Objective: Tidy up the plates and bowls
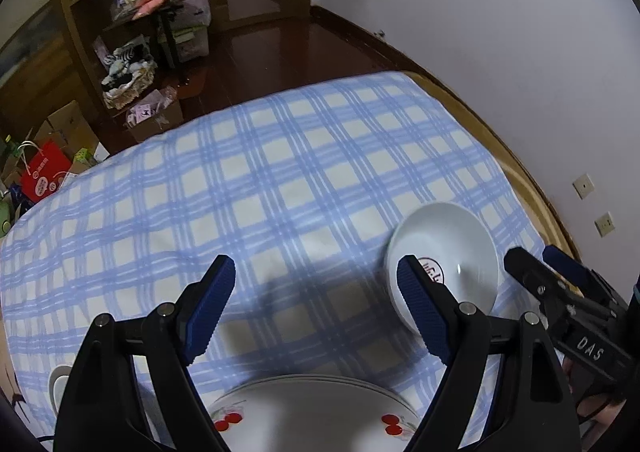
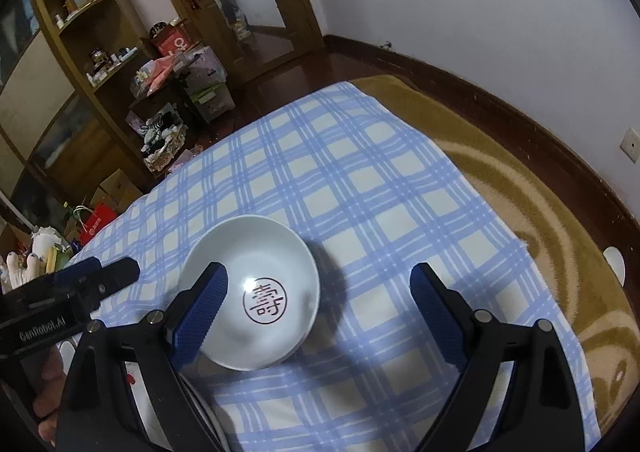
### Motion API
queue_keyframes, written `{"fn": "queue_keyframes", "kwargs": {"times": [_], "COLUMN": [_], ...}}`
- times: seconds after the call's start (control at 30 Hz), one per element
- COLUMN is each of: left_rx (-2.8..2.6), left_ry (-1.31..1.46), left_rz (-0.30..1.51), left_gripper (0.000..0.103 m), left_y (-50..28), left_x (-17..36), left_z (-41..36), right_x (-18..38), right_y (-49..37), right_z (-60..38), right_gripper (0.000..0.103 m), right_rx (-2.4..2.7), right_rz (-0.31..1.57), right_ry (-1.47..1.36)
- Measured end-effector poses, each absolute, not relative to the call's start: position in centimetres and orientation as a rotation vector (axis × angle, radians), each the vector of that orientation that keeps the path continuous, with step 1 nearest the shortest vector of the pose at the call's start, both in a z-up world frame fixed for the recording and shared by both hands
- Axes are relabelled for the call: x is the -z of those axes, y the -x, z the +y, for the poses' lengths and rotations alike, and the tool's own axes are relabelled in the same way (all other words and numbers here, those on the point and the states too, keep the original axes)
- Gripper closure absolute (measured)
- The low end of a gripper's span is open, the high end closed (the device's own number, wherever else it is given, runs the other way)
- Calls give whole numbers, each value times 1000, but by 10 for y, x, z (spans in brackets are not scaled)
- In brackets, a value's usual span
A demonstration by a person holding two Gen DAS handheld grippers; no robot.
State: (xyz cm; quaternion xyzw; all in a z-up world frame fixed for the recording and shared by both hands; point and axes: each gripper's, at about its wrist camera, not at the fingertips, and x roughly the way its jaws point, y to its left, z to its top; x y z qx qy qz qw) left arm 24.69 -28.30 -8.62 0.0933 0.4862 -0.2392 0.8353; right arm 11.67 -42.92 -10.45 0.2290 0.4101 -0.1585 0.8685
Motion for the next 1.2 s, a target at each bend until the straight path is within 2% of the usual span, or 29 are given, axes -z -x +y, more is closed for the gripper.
{"fn": "queue_keyframes", "kwargs": {"times": [0.1,0.27,0.43,0.47,0.53,0.6,0.63,0.67,0.73,0.9,1.0,1.13,1.2], "left_rx": [516,521,513,508,497,491,495,506,514,521,536,565,568], "left_ry": [-211,-237,-282,-293,-305,-329,-331,-324,-324,-362,-323,-298,-323], "left_rz": [1042,1058,1069,1074,1081,1082,1089,1100,1108,1113,1145,1171,1163], "left_gripper": [21,21,21,23,31,37,43,49,52,53,63,81,86], "left_y": [-247,-250,-252,-252,-252,-250,-250,-249,-249,-249,-252,-251,-248], "left_x": [93,102,112,115,119,125,127,130,132,137,140,143,144], "left_z": [-289,-303,-315,-318,-321,-324,-325,-326,-327,-334,-333,-335,-340], "right_x": [115,129,139,140,145,150,153,154,154,157,158,159,158], "right_y": [-120,-125,-128,-129,-130,-131,-132,-133,-135,-139,-142,-145,-146], "right_z": [-434,-440,-445,-446,-447,-450,-450,-451,-449,-444,-442,-437,-436], "right_gripper": [12,15,29,32,61,71,76,77,83,91,94,95,94], "right_rx": [324,320,316,314,313,304,288,278,266,246,231,233,232], "right_rz": [877,903,932,938,962,981,982,978,974,982,988,993,993], "right_ry": [-516,-572,-598,-602,-614,-642,-659,-668,-666,-661,-669,-653,-647]}}
